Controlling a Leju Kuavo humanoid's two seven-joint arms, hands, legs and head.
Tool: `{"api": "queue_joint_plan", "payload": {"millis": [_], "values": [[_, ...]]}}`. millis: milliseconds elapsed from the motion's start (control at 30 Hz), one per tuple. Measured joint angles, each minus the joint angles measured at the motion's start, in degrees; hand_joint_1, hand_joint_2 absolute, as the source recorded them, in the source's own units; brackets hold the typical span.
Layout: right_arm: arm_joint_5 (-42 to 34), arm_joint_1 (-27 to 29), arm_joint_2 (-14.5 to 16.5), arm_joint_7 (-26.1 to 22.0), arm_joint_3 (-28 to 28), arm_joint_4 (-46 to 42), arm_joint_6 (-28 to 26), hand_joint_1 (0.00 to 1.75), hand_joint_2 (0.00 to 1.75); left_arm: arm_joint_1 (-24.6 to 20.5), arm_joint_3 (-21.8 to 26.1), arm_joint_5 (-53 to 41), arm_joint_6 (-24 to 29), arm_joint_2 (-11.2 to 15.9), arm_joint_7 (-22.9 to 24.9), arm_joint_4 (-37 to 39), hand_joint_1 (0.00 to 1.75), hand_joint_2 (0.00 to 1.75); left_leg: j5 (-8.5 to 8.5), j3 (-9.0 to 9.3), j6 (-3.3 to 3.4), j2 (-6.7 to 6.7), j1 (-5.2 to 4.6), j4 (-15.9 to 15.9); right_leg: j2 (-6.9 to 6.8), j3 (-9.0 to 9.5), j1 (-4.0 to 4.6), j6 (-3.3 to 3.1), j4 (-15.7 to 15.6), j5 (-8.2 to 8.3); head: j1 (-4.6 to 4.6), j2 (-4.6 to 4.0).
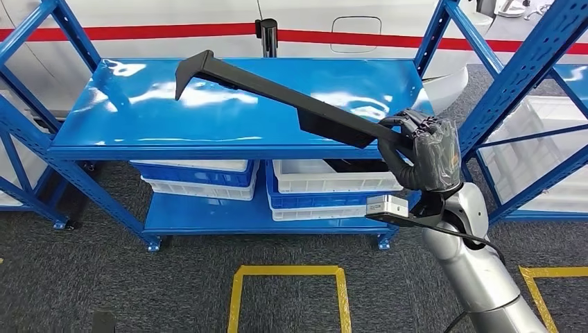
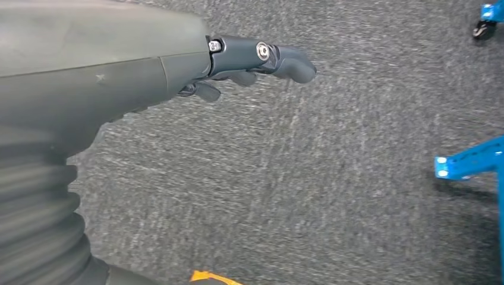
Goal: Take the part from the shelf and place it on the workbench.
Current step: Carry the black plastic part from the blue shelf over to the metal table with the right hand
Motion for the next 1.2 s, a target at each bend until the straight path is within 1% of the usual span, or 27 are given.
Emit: {"api": "queue_joint_plan", "payload": {"millis": [67, 100, 133, 167, 233, 267, 300, 367, 400, 433, 467, 500, 567, 600, 633, 700, 733, 767, 800, 867, 933, 967, 1000, 1067, 1100, 1133, 1200], "values": [[0.02, -0.1, 0.11, -0.01, -0.01, 0.01, 0.0, 1.75, 1.75, 0.0, 0.01, 0.01, 0.01, -0.09, -0.02, -0.01, 0.0, 1.75, 0.89, -0.95, -0.54, -0.07, -0.16, 0.23, 0.02, 6.22, -0.07, -0.05, -8.39, -0.11, 0.07, 0.0], [0.02, -0.14, 0.16, -0.02, -0.04, 0.01, 0.0, 1.75, 1.75, 0.0, 0.01, 0.02, 0.01, -0.1, -0.05, -0.02, 0.0, 1.75, 1.29, -1.22, -0.82, -0.09, -0.27, 0.33, 0.09, 8.39, 0.07, -0.45, -11.87, -1.01, 0.06, 0.0], [0.03, -0.16, 0.21, -0.02, -0.08, 0.02, 0.0, 1.75, 1.75, 0.0, 0.01, 0.02, 0.04, -0.1, -0.09, -0.02, 0.0, 1.75, 1.74, -1.42, -1.02, -0.1, -0.35, 0.33, 0.16, 9.35, 0.32, -0.76, -13.76, -1.69, 0.01, 0.0], [0.03, -0.14, 0.25, -0.02, -0.12, 0.03, 0.01, 1.75, 1.75, 0.04, 0.01, 0.03, 0.07, -0.11, -0.11, -0.02, 0.0, 1.75, 2.26, -1.58, -1.21, -0.12, -0.36, 0.27, 0.22, 9.43, 0.55, -1.02, -14.49, -1.93, -0.03, 0.0], [0.03, -0.09, 0.38, -0.03, -0.15, 0.13, 0.05, 1.75, 1.75, 0.29, 0.01, 0.06, 0.1, -0.11, -0.17, -0.01, 0.0, 1.75, 2.68, -2.3, -1.73, -0.17, -0.24, 0.38, 0.21, 8.34, 0.27, -1.8, -14.45, -1.46, -0.19, 0.0], [0.05, -0.09, 0.45, -0.03, -0.16, 0.17, 0.08, 1.75, 1.75, 0.43, 0.01, 0.08, 0.1, -0.11, -0.22, 0.0, 0.0, 1.75, 1.24, -2.94, -2.02, -0.2, -0.09, 1.45, 0.15, 7.72, 0.03, -2.48, -14.26, -0.93, -0.3, 0.0], [0.15, -0.08, 0.51, -0.02, -0.19, 0.21, 0.09, 1.75, 1.75, 0.54, 0.01, 0.08, 0.09, -0.11, -0.27, 0.01, 0.0, 1.75, -1.16, -3.74, -2.3, -0.24, 0.04, 3.55, 0.09, 7.07, -0.2, -3.15, -14.2, -0.32, -0.46, 0.01], [0.52, 0.09, 0.55, 0.1, -0.31, 0.21, 0.06, 1.75, 1.75, 0.6, 0.03, -0.04, 0.01, -0.1, -0.33, 0.01, 0.0, 1.75, -7.48, -5.61, -2.72, -0.35, 0.21, 11.09, -0.01, 5.94, -0.01, -4.0, -14.05, 0.85, -0.67, 0.01], [0.75, 0.35, 0.53, 0.27, -0.41, 0.16, 0.03, 1.75, 1.75, 0.62, 0.03, -0.13, -0.1, -0.09, -0.32, 0.01, 0.0, 1.75, -9.31, -6.26, -2.85, -0.41, 0.21, 14.99, -0.04, 5.29, 0.16, -4.04, -13.99, 1.35, -0.69, 0.01], [0.9, 0.73, 0.5, 0.47, -0.56, 0.02, 0.01, 1.75, 1.75, 0.63, 0.02, -0.23, -0.21, -0.09, -0.3, 0.01, 0.0, 1.75, -9.89, -6.38, -2.89, -0.46, 0.21, 17.72, -0.06, 4.62, 0.3, -4.02, -13.9, 1.84, -0.68, 0.01], [1.01, 1.24, 0.44, 0.7, -0.75, -0.24, 0.02, 1.75, 1.75, 0.64, 0.02, -0.3, -0.31, -0.09, -0.23, 0.01, 0.0, 1.75, -9.26, -5.62, -2.81, -0.48, 0.21, 18.47, -0.07, 3.98, 0.4, -3.94, -13.81, 2.27, -0.69, 0.01], [1.09, 1.77, 0.34, 0.89, -0.99, -0.61, 0.03, 1.75, 1.75, 0.65, 0.02, -0.33, -0.41, -0.08, -0.15, 0.0, 0.0, 1.75, -7.86, -3.83, -2.63, -0.49, 0.2, 16.99, -0.06, 3.43, 0.47, -3.81, -13.72, 2.62, -0.7, 0.01], [1.29, 2.55, 0.1, 1.13, -1.5, -1.52, 0.13, 1.75, 1.75, 0.67, 0.03, -0.35, -0.55, 0.03, 0.0, -0.01, 0.0, 1.75, -5.58, 1.8, -1.93, -0.73, 0.08, 9.45, 0.0, 2.67, 0.66, -3.49, -13.56, 3.18, -0.73, 0.0], [1.44, 2.76, -0.02, 1.22, -1.73, -1.94, 0.25, 1.75, 1.75, 0.68, 0.03, -0.36, -0.65, 0.13, 0.01, -0.02, 0.0, 1.75, -5.29, 4.23, -1.62, -0.88, -0.04, 5.67, -0.01, 2.4, 0.77, -3.18, -13.48, 3.45, -0.67, 0.0], [1.58, 2.91, -0.12, 1.33, -1.93, -2.3, 0.39, 1.75, 1.75, 0.72, 0.02, -0.37, -0.74, 0.22, -0.04, -0.02, 0.0, 1.75, -5.36, 5.73, -1.36, -1.02, -0.22, 3.08, -0.02, 2.16, 0.81, -2.78, -13.41, 3.78, -0.65, 0.0], [1.82, 3.42, -0.31, 1.6, -2.21, -2.95, 0.68, 1.75, 1.75, 0.8, 0.01, -0.4, -0.86, 0.36, -0.17, -0.01, 0.0, 1.75, -5.26, 6.18, -0.96, -1.07, -0.62, 1.44, -0.03, 1.74, 0.66, -1.67, -13.55, 4.52, -0.61, 0.0], [1.88, 3.78, -0.46, 1.69, -2.36, -3.29, 0.74, 1.75, 1.75, 0.81, 0.02, -0.43, -0.92, 0.39, -0.23, -0.01, 0.0, 1.75, -4.84, 6.17, -0.63, -0.98, -0.55, 0.91, -0.01, 1.41, 0.63, -1.28, -13.5, 4.5, -0.64, 0.0], [1.92, 4.13, -0.71, 1.75, -2.56, -3.69, 0.79, 1.75, 1.75, 0.72, 0.03, -0.5, -0.98, 0.41, -0.29, -0.01, 0.0, 1.75, -4.47, 6.12, -0.3, -0.9, -0.46, 0.23, 0.03, 0.74, 0.7, -1.18, -12.81, 3.75, -0.65, 0.0], [1.92, 4.42, -0.96, 1.75, -2.76, -4.07, 0.8, 1.75, 1.75, 0.6, 0.03, -0.6, -1.05, 0.41, -0.33, -0.02, 0.0, 1.75, -4.08, 5.95, 0.06, -0.8, -0.3, -0.43, 0.07, -0.19, 0.78, -1.28, -11.17, 2.4, -0.52, 0.0], [1.96, 5.09, -1.43, 1.79, -3.07, -4.73, 0.81, 1.75, 1.75, 0.4, 0.03, -0.87, -1.19, 0.41, -0.4, -0.03, 0.0, 1.75, -3.63, 5.2, 0.49, -0.71, -0.16, -1.05, 0.11, -3.05, 0.72, -1.77, -4.17, -1.81, -0.26, 0.0], [2.03, 6.11, -1.77, 1.95, -3.25, -5.2, 0.88, 1.75, 1.75, 0.38, 0.02, -1.19, -1.43, 0.42, -0.37, -0.04, 0.0, 1.75, -3.05, 4.24, 0.63, -0.61, -0.16, -0.83, 0.1, -4.78, 0.49, -1.38, 2.74, -4.23, -0.1, 0.0], [2.06, 6.6, -1.98, 2.07, -3.39, -5.46, 0.92, 1.75, 1.75, 0.35, 0.01, -1.34, -1.56, 0.41, -0.3, -0.04, 0.0, 1.75, -2.79, 3.81, 0.57, -0.57, -0.15, -0.67, 0.1, -4.32, 0.39, -0.84, 3.57, -4.1, -0.1, 0.0], [2.08, 6.97, -2.21, 2.17, -3.59, -5.77, 0.96, 1.75, 1.75, 0.3, -0.02, -1.5, -1.71, 0.39, -0.21, -0.04, 0.0, 1.75, -2.54, 3.41, 0.44, -0.54, -0.12, -0.49, 0.09, -2.71, 0.27, -0.18, 1.9, -3.08, -0.08, 0.0], [2.09, 7.47, -2.63, 2.33, -4.03, -6.62, 0.98, 1.75, 1.75, 0.12, -0.08, -1.77, -1.85, 0.36, 0.02, -0.04, 0.0, 1.75, -2.1, 2.62, -0.01, -0.53, -0.11, -0.01, 0.05, 2.62, -0.04, 0.77, -6.29, -0.75, -0.08, 0.0], [2.15, 7.69, -2.8, 2.4, -4.23, -7.1, 0.98, 1.75, 1.75, 0.01, -0.1, -1.89, -1.89, 0.35, 0.11, -0.05, 0.0, 1.75, -1.83, 2.21, -0.33, -0.52, -0.16, 0.23, 0.11, 5.0, 0.11, 0.82, -10.23, -0.2, -0.09, 0.01], [2.25, 7.95, -2.92, 2.48, -4.4, -7.56, 0.98, 1.75, 1.75, -0.08, -0.13, -1.99, -1.89, 0.35, 0.16, -0.06, 0.0, 1.75, -1.5, 1.86, -0.68, -0.52, -0.23, 0.45, 0.18, 6.39, 0.28, 0.61, -12.72, -0.02, -0.1, 0.01], [2.61, 8.51, -3.08, 2.69, -4.58, -8.23, 1.05, 1.75, 1.75, -0.12, -0.15, -2.07, -1.87, 0.35, 0.2, -0.07, 0.0, 1.75, -0.76, 1.31, -1.28, -0.55, -0.39, 0.62, 0.3, 6.63, 0.78, -0.1, -13.84, 0.13, -0.16, 0.01]]}}
